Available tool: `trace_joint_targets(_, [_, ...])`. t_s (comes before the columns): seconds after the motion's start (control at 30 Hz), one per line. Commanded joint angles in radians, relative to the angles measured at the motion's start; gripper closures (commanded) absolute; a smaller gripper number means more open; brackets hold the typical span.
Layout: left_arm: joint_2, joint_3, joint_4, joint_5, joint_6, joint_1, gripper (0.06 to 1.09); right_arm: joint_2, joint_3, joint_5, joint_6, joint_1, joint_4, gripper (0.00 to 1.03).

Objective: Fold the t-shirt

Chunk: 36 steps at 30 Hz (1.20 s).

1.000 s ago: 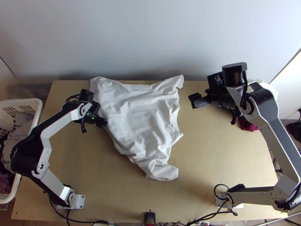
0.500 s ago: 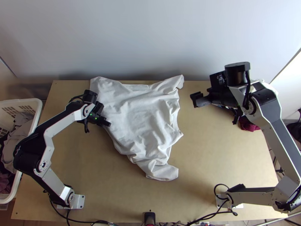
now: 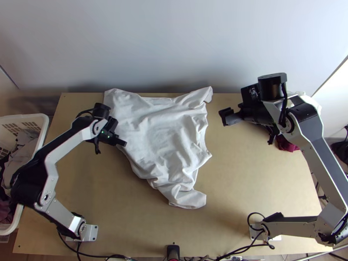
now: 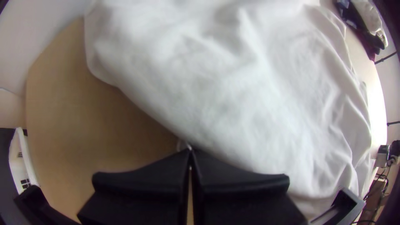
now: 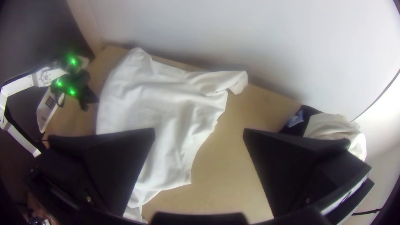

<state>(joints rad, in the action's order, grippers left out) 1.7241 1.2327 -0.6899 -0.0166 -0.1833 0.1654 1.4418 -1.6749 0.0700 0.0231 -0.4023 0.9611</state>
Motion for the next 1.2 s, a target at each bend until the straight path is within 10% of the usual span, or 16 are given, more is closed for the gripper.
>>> trace_joint_targets(0.0, [-0.153,-0.009,-0.112,0.000,0.019,-0.004,1.05,0.002,0.040,0.036,-0.002,-0.024,0.007,0.04])
trace_joint_targets(1.17, [-0.768,-0.045,-0.411,0.009,0.068,-0.138,1.05,-0.138,0.707,0.214,-0.046,-0.434,0.146,0.09])
